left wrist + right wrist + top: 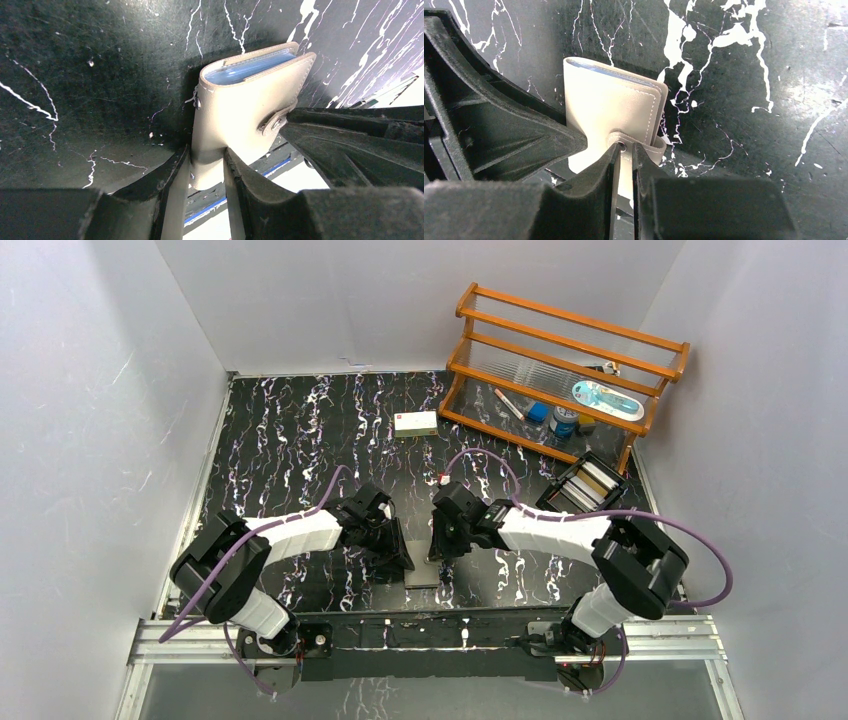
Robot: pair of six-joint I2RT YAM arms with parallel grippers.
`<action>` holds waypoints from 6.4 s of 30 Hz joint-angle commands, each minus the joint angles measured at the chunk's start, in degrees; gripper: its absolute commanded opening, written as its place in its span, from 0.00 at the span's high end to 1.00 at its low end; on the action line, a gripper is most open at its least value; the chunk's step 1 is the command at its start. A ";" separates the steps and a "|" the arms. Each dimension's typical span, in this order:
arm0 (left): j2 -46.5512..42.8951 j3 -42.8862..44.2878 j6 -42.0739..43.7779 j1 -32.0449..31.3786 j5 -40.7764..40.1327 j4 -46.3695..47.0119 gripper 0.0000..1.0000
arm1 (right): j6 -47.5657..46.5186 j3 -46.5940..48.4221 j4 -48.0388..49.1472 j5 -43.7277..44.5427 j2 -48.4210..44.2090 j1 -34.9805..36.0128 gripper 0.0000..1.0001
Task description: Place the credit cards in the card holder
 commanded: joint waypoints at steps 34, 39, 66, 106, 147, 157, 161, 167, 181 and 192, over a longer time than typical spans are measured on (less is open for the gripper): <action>0.83 6.76 4.08 -0.83 -8.24 -10.43 0.61 | -4.62 4.59 -2.08 0.38 -1.09 0.33 0.74; 0.86 9.90 5.12 -0.71 -10.89 -12.98 0.60 | -4.45 5.01 -0.91 0.20 0.26 0.18 0.76; 7.29 9.63 5.70 -0.66 -10.71 -10.47 0.64 | -3.89 3.74 -0.19 -3.36 3.37 -0.29 0.79; 6.77 8.80 5.07 -0.66 -10.33 -9.74 0.65 | -2.82 3.88 -1.82 -1.06 0.79 1.05 0.78; 6.74 9.30 5.42 -0.64 -9.92 -9.99 0.65 | -1.94 2.39 0.43 -2.19 3.45 1.61 0.80; 6.04 8.89 4.81 -0.67 -9.47 -9.54 0.65 | -2.90 5.27 -5.99 3.28 6.80 4.37 0.86; 5.93 7.59 3.73 -0.67 -7.09 -7.38 0.65 | -2.95 6.38 -8.76 5.55 8.91 5.41 0.85; 5.59 5.39 2.63 -0.62 -5.78 -5.42 0.65 | -3.22 7.72 -11.98 8.02 12.91 6.76 0.85; 2.90 7.41 4.07 2.14 -6.28 -7.23 0.67 | -6.67 9.86 -11.79 14.47 13.68 5.59 0.86; -4.95 14.82 6.95 12.70 -5.52 -12.01 0.67 | -15.71 15.94 -9.04 14.59 14.08 -2.41 0.86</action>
